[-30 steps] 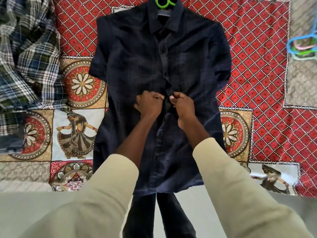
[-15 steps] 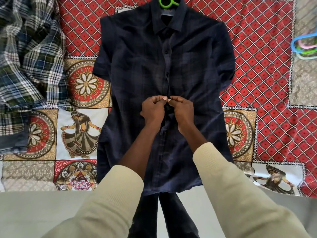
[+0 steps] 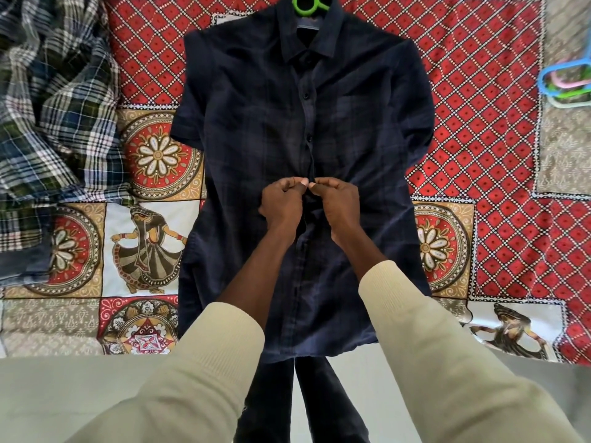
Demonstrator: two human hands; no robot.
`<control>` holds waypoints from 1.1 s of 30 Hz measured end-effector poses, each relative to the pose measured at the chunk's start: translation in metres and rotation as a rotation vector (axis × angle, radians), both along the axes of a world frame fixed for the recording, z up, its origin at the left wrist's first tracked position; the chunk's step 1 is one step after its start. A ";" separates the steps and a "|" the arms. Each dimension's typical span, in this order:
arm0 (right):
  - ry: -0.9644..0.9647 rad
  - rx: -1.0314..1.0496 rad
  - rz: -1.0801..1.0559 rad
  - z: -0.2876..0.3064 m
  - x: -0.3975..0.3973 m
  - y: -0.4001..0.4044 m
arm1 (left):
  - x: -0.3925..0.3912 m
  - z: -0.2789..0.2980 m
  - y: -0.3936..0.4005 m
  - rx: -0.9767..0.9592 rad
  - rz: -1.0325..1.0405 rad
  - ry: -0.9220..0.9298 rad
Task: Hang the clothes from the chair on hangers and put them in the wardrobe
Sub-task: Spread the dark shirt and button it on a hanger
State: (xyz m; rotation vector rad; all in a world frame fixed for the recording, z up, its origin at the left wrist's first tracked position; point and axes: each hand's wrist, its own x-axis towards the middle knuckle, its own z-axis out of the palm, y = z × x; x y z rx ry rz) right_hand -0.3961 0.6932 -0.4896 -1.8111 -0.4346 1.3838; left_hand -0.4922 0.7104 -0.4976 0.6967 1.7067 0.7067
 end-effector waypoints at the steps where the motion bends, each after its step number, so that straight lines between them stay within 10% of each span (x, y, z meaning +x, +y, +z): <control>1: 0.004 0.008 0.005 0.000 0.000 -0.001 | 0.000 0.000 0.000 -0.005 -0.004 -0.003; 10: -0.022 -0.033 -0.047 0.003 0.003 0.002 | -0.002 0.006 0.007 -0.042 -0.028 0.023; 22: -0.645 0.119 0.373 -0.004 -0.004 0.009 | -0.001 0.013 0.020 -0.146 -0.070 0.013; 33: -0.569 0.114 0.542 0.003 0.014 0.020 | -0.013 0.003 0.010 0.004 -0.233 0.080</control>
